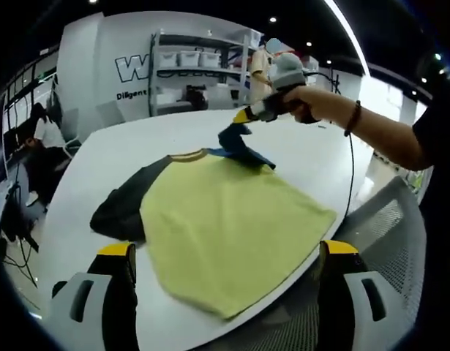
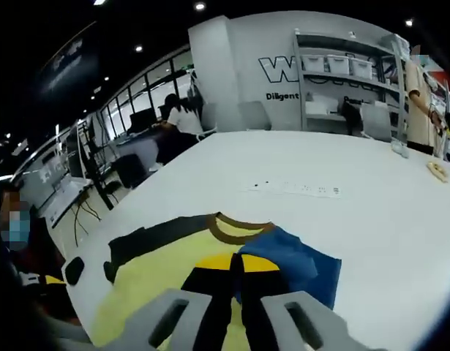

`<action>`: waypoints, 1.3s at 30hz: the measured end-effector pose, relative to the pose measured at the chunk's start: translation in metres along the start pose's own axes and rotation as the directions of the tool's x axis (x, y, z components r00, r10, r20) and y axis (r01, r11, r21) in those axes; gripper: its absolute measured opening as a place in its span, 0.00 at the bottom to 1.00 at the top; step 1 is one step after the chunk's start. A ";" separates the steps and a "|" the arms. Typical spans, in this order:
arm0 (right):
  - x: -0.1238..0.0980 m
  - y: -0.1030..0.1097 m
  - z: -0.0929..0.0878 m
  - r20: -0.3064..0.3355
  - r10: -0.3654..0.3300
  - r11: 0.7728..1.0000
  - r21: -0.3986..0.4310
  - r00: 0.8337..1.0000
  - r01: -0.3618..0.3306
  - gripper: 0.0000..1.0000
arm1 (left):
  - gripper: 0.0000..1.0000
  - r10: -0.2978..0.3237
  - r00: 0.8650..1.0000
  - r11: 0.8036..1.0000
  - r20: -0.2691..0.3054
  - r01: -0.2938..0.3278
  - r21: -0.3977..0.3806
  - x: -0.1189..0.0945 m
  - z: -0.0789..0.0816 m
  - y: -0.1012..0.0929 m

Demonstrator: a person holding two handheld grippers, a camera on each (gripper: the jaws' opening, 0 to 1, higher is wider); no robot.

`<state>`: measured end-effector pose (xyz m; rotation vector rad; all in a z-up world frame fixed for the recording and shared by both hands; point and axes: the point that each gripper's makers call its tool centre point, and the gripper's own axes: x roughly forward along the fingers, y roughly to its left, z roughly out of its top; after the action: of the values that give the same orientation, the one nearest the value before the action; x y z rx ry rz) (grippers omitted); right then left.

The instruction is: Fold the garment on the visible template until the final outline fits inside the template.

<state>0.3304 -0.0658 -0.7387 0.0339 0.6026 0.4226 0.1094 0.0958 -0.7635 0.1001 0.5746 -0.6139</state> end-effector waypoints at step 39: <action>0.101 0.104 -0.078 -0.240 0.043 0.923 -0.361 0.970 -0.130 0.00 | 0.99 -0.002 0.999 1.000 0.049 0.002 0.000 -0.003 0.008 0.001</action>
<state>0.3231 0.0624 -0.8416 -0.3604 0.7402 0.6290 0.1115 0.0959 -0.7554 0.0841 0.5276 -0.6169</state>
